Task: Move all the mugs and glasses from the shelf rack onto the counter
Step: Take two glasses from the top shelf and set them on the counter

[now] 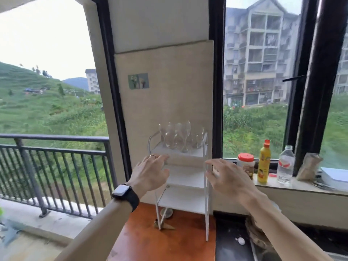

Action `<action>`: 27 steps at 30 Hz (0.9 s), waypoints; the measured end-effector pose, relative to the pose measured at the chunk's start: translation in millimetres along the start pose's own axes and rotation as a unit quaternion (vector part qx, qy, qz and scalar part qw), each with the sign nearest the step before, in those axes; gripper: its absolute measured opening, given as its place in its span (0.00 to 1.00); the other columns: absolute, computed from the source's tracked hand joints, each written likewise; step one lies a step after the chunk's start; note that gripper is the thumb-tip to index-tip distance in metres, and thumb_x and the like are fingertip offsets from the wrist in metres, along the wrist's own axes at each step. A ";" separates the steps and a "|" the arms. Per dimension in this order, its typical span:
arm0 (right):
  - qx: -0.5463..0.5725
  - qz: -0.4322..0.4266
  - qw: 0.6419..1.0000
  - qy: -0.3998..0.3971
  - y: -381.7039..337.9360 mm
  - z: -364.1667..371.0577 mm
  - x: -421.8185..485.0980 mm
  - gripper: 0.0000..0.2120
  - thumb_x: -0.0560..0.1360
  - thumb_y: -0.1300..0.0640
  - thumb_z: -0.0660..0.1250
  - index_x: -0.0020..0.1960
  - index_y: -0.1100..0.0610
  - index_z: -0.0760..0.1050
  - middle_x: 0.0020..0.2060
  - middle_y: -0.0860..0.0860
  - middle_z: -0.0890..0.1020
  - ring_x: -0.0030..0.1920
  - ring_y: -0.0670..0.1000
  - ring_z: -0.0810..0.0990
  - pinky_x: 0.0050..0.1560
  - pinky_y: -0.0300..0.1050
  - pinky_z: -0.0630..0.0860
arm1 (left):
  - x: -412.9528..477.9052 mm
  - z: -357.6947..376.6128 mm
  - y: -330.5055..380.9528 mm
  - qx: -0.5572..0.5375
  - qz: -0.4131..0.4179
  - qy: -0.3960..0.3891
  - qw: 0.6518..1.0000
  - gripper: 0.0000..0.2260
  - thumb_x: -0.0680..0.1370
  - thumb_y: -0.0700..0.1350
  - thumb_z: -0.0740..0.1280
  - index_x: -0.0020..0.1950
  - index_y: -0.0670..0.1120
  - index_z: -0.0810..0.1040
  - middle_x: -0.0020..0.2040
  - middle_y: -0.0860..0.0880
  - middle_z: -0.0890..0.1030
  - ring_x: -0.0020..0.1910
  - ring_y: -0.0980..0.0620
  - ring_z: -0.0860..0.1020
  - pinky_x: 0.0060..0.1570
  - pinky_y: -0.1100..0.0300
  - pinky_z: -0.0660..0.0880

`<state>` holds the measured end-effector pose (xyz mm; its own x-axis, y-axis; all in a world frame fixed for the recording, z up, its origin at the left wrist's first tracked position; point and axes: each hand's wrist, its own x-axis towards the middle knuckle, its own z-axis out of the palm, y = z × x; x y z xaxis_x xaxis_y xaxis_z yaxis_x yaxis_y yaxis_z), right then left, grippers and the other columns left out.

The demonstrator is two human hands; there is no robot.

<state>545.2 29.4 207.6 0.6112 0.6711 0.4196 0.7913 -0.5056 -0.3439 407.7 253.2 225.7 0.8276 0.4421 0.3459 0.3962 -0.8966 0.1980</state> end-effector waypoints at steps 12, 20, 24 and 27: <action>-0.046 0.096 0.993 0.054 19.8 62.5 147.4 0.21 0.81 0.46 0.59 0.72 0.51 0.73 0.66 0.48 0.81 0.66 0.52 0.73 0.63 0.51 0.73 | 194.5 73.8 -41.1 -0.052 0.064 -0.048 0.995 0.24 0.77 0.56 0.60 0.74 0.54 0.66 0.63 0.46 0.77 0.60 0.43 0.76 0.53 0.49 0.75; -0.060 0.150 0.985 0.064 30.3 75.4 211.8 0.19 0.81 0.46 0.60 0.69 0.51 0.74 0.61 0.50 0.81 0.64 0.55 0.74 0.57 0.51 0.75 | 244.7 114.5 -37.5 -0.207 0.032 -0.040 0.977 0.25 0.76 0.56 0.63 0.72 0.60 0.61 0.62 0.51 0.78 0.59 0.43 0.76 0.55 0.47 0.75; -0.036 0.198 0.977 0.069 36.6 81.4 232.7 0.18 0.80 0.41 0.60 0.62 0.51 0.78 0.56 0.50 0.78 0.56 0.54 0.78 0.55 0.51 0.76 | 255.1 132.7 -29.7 -0.312 -0.004 -0.040 0.949 0.23 0.76 0.54 0.67 0.69 0.55 0.66 0.61 0.54 0.77 0.59 0.47 0.75 0.56 0.51 0.73; -0.031 0.234 0.969 0.068 37.3 84.6 249.7 0.16 0.78 0.38 0.60 0.46 0.49 0.79 0.51 0.50 0.79 0.49 0.55 0.78 0.50 0.51 0.76 | 264.9 134.8 -22.3 -0.411 -0.034 -0.036 0.910 0.22 0.75 0.53 0.70 0.68 0.53 0.69 0.58 0.53 0.79 0.55 0.47 0.79 0.55 0.52 0.76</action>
<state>725.8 224.0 228.5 0.8971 0.2852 0.3376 0.4237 -0.7719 -0.4739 671.7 386.7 189.3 0.8481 0.4665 0.2511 0.0410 -0.5303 0.8469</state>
